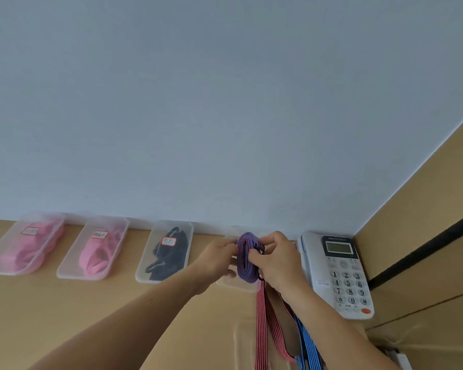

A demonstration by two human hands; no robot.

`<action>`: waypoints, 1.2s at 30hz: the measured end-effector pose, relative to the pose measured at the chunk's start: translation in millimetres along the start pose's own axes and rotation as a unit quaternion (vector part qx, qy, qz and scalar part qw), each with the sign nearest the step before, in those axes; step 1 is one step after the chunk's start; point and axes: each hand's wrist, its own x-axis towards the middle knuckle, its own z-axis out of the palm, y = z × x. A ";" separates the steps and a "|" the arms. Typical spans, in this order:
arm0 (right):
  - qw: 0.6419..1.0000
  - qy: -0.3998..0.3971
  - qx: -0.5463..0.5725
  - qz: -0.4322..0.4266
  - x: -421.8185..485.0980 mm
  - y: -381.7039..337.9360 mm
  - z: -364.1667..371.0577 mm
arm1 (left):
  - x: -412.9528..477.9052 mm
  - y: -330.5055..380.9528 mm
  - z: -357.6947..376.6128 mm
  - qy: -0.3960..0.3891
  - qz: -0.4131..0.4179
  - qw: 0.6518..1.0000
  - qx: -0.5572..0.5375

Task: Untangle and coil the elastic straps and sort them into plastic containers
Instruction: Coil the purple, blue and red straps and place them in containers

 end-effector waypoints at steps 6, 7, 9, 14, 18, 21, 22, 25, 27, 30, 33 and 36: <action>0.998 0.029 -0.050 0.039 39.8 11.0 34.3 | 60.6 -29.4 -34.0 0.099 -0.007 0.962 0.255; 0.997 0.025 -0.070 0.037 45.5 13.0 40.8 | 67.4 -34.1 -34.6 0.077 -0.024 0.963 0.258; 0.993 0.022 -0.112 0.034 53.9 18.0 53.3 | 76.1 -44.8 -34.3 0.044 -0.051 0.968 0.241; 0.979 0.027 -0.199 0.020 61.3 27.0 76.5 | 79.7 -61.2 -31.4 0.022 -0.031 0.978 0.205; 0.971 0.010 -0.238 0.005 64.7 38.4 86.9 | 76.5 -60.2 -32.8 0.013 -0.020 0.980 0.196; 0.974 0.012 -0.225 -0.005 64.2 46.5 92.6 | 76.9 -57.7 -35.5 0.009 -0.024 0.981 0.192; 0.976 0.011 -0.217 -0.003 64.4 47.8 94.2 | 77.4 -57.1 -35.7 0.006 -0.023 0.981 0.193; 0.973 -0.022 -0.231 -0.006 67.9 47.4 97.5 | 78.7 -54.9 -36.3 0.005 -0.024 0.980 0.198; 0.962 -0.033 -0.269 -0.012 70.7 48.6 94.9 | 79.8 -54.0 -36.0 0.004 -0.023 0.978 0.208; 0.961 0.007 -0.277 -0.017 71.5 53.1 87.9 | 80.3 -52.8 -35.5 -0.007 -0.024 0.976 0.218; 0.962 0.045 -0.266 -0.034 71.3 51.8 92.1 | 80.9 -51.0 -36.2 -0.009 -0.032 0.976 0.215; 0.962 0.052 -0.264 -0.033 73.0 51.0 96.9 | 80.7 -49.5 -36.6 -0.011 -0.036 0.977 0.211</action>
